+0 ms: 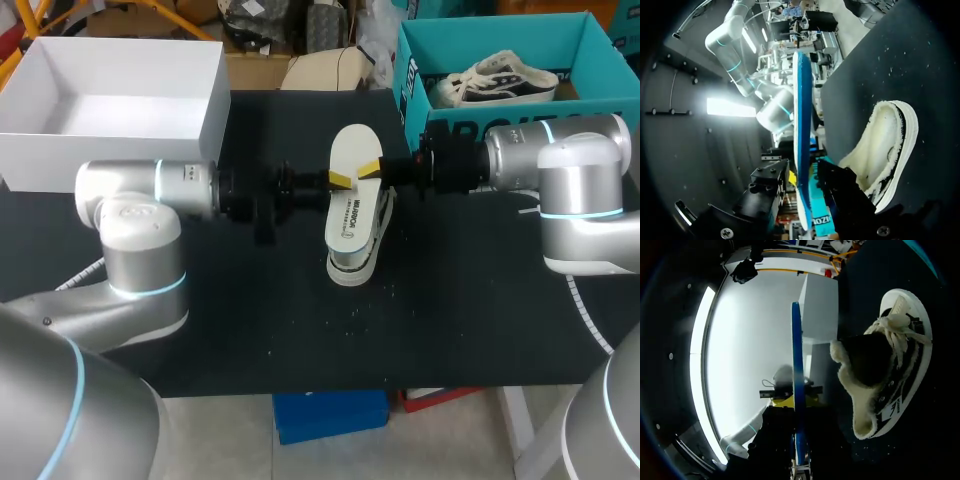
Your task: Take the shoe out of the shoebox, open the shoe tongue, remove and reinsert the insole, then place the shoe into the shoebox
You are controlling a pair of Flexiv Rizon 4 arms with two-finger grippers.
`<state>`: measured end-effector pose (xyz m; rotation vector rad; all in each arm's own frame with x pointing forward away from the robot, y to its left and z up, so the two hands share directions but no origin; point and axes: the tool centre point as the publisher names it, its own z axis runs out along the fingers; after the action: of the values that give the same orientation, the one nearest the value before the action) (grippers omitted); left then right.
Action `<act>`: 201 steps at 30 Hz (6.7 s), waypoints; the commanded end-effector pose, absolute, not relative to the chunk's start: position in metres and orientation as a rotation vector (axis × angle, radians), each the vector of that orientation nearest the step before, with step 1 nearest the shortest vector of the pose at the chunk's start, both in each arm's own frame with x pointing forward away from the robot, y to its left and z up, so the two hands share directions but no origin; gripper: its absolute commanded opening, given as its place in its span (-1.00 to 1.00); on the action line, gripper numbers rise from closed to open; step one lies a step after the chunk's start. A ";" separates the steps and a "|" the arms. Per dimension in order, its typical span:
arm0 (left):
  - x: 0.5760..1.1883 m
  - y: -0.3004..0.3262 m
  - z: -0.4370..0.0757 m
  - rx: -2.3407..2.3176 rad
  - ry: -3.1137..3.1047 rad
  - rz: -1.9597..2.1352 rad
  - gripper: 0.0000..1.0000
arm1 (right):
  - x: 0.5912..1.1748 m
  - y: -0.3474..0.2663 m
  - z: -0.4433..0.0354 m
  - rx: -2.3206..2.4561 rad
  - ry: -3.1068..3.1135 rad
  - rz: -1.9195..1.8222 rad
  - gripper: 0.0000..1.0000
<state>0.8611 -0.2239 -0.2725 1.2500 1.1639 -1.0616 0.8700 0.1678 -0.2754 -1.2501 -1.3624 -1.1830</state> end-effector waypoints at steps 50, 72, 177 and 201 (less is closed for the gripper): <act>0.789 -0.207 -0.282 1.561 1.624 -0.937 -1.00 | 0.841 0.112 -0.278 -1.755 -1.813 -1.043 1.00; 0.772 -0.212 -0.297 1.664 1.632 -1.142 -1.00 | 0.798 0.084 -0.272 -1.731 -2.261 -1.134 1.00; 0.801 -0.228 -0.331 1.907 1.750 -1.175 -0.61 | 0.775 0.059 -0.270 -1.700 -2.239 -1.185 1.00; 0.821 -0.232 -0.347 1.735 1.611 -1.450 -1.00 | 0.775 0.059 -0.270 -1.700 -2.239 -1.185 1.00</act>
<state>0.8155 -0.2292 -0.3461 1.7252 1.6140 -1.4501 0.7739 0.0579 -0.2702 -1.6975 -2.2375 -1.1896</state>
